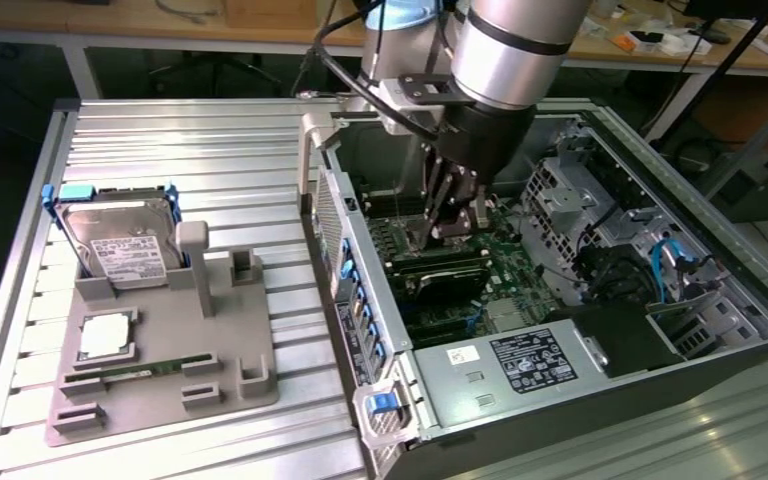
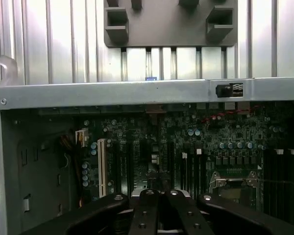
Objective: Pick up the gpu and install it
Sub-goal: 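Press down on the gpu until it lock into place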
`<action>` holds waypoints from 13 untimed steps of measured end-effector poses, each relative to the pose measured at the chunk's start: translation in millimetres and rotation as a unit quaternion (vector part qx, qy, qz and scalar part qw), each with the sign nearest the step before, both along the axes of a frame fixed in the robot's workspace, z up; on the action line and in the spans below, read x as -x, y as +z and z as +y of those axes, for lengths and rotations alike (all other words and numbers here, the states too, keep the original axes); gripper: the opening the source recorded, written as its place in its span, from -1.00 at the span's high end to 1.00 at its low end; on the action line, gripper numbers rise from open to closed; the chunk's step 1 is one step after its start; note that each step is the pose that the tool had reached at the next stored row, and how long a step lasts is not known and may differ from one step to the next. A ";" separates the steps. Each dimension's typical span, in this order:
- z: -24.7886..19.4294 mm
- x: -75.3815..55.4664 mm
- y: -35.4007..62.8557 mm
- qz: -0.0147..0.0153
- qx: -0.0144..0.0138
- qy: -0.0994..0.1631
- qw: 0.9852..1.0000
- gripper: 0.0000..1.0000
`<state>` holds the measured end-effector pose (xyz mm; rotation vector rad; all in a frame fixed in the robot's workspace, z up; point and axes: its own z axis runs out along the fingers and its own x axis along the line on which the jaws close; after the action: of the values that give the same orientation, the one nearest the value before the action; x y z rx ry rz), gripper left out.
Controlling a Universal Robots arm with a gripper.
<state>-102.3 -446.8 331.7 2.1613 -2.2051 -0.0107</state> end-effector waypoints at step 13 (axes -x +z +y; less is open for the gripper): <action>0.0 -40.3 -19.2 0.002 0.000 0.000 1.000 0.79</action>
<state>-62.0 -446.8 312.5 2.1595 -2.2022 -0.0155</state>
